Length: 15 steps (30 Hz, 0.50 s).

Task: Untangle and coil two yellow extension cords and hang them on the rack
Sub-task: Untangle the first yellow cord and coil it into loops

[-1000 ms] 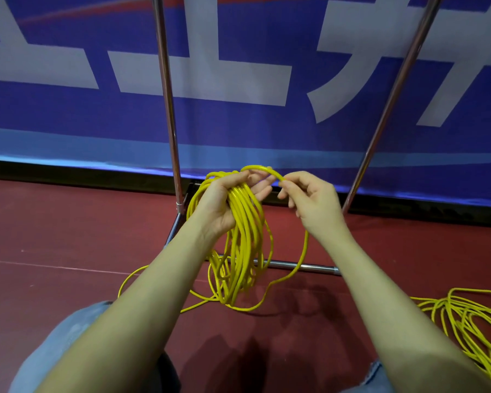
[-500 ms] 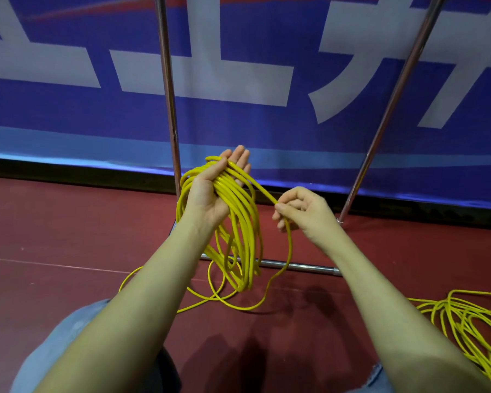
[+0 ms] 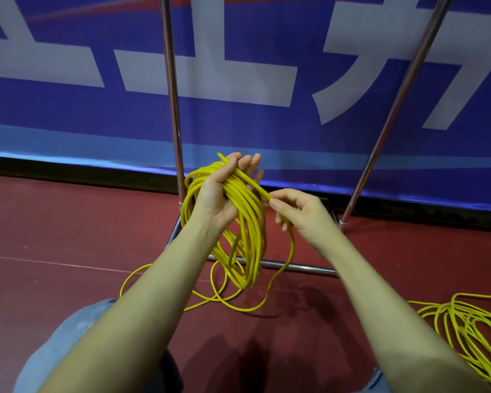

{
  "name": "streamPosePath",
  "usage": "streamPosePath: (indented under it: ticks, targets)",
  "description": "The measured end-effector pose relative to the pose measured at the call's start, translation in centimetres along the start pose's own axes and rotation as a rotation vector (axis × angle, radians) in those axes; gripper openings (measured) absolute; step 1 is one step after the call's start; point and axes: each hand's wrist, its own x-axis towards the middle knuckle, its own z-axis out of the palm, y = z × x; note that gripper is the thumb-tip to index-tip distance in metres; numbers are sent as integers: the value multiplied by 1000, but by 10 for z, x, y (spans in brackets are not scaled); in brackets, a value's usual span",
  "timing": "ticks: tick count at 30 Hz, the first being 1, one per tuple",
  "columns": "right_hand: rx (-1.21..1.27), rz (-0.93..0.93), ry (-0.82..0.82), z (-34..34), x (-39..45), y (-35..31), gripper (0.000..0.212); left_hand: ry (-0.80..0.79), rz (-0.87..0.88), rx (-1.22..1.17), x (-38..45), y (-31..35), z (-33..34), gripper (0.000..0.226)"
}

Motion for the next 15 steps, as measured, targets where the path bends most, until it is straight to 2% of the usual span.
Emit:
streamPosePath:
  ticks: [4, 8, 10, 13, 15]
  targets:
    - [-101, -26, 35, 2, 3, 3, 19, 5, 8, -7, -2, 0, 2, 19]
    - [-111, -54, -59, 3, 5, -2, 12, 18, 17, -36, -5, 0, 4, 16]
    - [-80, -82, -72, 4, 4, -6, 18, -3, 35, -28, -6, -1, 4, 17]
    - [-35, -103, -84, 7, 4, -9, 22, -79, 77, -16, -6, -1, 6, 28]
    - [-53, -118, -108, 8, 3, -10, 15, -106, 107, -19, -5, -1, 5, 40]
